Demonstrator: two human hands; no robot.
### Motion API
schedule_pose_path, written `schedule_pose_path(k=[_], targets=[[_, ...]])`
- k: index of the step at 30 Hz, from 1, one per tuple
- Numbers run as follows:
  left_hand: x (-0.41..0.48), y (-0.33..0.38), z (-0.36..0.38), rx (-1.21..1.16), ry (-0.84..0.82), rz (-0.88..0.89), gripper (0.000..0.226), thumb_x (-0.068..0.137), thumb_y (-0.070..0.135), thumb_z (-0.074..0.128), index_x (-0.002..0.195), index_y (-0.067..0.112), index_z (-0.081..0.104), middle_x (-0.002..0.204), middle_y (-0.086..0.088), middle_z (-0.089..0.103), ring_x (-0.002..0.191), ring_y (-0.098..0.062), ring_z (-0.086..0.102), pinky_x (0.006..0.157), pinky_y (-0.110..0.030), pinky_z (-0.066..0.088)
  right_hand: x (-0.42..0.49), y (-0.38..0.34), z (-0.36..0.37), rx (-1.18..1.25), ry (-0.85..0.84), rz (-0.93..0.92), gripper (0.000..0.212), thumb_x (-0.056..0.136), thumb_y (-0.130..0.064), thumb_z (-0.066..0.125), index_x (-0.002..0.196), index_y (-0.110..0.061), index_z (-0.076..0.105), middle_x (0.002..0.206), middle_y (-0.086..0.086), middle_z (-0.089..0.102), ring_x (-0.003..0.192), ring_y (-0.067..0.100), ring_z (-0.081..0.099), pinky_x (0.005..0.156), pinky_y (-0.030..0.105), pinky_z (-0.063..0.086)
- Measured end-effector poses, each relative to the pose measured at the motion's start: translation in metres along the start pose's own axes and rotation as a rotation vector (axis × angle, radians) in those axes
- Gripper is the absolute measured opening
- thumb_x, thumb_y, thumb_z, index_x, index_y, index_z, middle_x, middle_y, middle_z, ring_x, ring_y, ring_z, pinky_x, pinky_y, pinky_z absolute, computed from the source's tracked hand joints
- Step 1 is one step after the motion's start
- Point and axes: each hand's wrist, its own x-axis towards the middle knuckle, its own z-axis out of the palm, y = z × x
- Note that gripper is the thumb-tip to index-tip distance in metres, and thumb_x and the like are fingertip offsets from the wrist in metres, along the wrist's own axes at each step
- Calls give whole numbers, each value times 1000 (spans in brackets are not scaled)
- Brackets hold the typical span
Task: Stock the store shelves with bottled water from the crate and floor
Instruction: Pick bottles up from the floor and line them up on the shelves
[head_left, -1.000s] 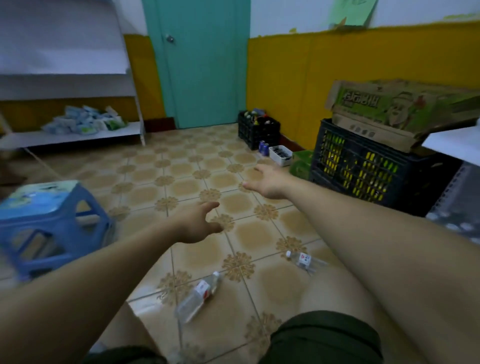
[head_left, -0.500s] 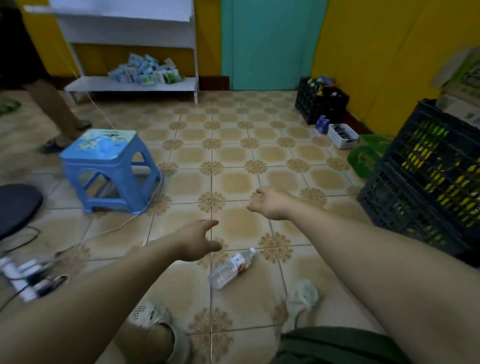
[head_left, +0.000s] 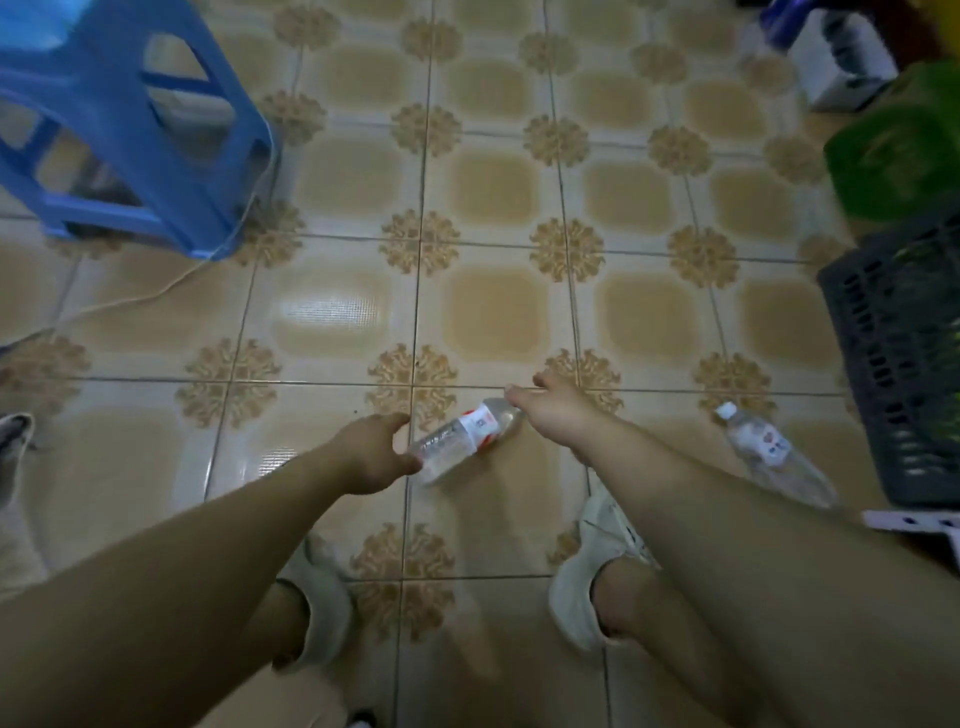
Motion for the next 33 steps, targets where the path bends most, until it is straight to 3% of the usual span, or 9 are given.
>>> schedule_pose_path(k=[3, 6, 9, 12, 15, 18, 23, 28, 33], targets=[[56, -14, 26, 0, -30, -62, 76, 90, 38, 63, 151, 16, 24, 155, -9, 31, 138, -27, 34, 110, -33, 31, 48, 21, 24, 172, -34, 137, 69, 94, -45, 55, 149, -11, 31, 147, 6, 40, 122, 24, 48, 95, 33, 39], [98, -23, 56, -50, -58, -99, 78, 87, 35, 67, 151, 15, 26, 152, -10, 35, 134, -29, 39, 108, -36, 34, 88, 41, 44, 302, -70, 259, 45, 93, -44, 55, 130, -20, 47, 114, -1, 51, 103, 18, 54, 94, 44, 46], [131, -32, 86, -92, -137, -74, 99, 78, 40, 75, 153, 21, 14, 152, -9, 31, 133, -30, 38, 108, -41, 36, 121, 52, 59, 401, -66, 328, 39, 89, -40, 62, 123, -21, 59, 92, -7, 57, 79, 8, 52, 70, 31, 48], [151, -31, 108, -20, -129, -73, 106, 76, 41, 77, 152, 29, 5, 148, -11, 31, 129, -36, 39, 105, -46, 39, 148, 58, 77, 472, 1, 390, 63, 69, -45, 72, 125, -22, 54, 95, 0, 70, 80, 12, 66, 60, 26, 47], [160, -25, 110, -74, -41, -67, 74, 78, 35, 75, 138, 21, 35, 129, -12, 50, 111, -33, 54, 90, -39, 46, 161, 67, 83, 512, 0, 395, 87, 55, -55, 73, 131, -23, 47, 113, 2, 67, 96, 21, 66, 82, 40, 53], [153, -19, 98, -478, -193, -98, 61, 76, 19, 77, 129, 16, 47, 120, -6, 58, 101, -25, 58, 85, -35, 51, 149, 61, 75, 521, 7, 350, 76, 74, -46, 68, 138, -16, 38, 121, 4, 58, 105, 26, 62, 91, 47, 53], [97, 8, 61, -982, -526, -83, 69, 74, 15, 75, 136, 20, 45, 121, -8, 61, 107, -29, 62, 82, -39, 57, 97, 47, 40, 648, 12, 186, 45, 87, -38, 62, 127, -21, 51, 111, 7, 69, 93, 23, 70, 75, 35, 56], [26, 47, 26, -1074, -614, 48, 62, 65, 18, 65, 126, 23, 55, 119, -12, 63, 108, -30, 62, 82, -41, 57, 17, 19, -3, 877, 165, -9, 15, 89, -39, 61, 101, -30, 62, 95, 1, 71, 88, 24, 70, 81, 42, 55], [-64, 96, -3, -919, -530, 255, 49, 73, 21, 69, 120, 22, 59, 115, -8, 67, 105, -26, 64, 76, -38, 55, -83, -6, -44, 1008, 353, -204, 28, 88, -38, 64, 113, -25, 61, 102, 7, 70, 84, 24, 70, 76, 39, 57]])
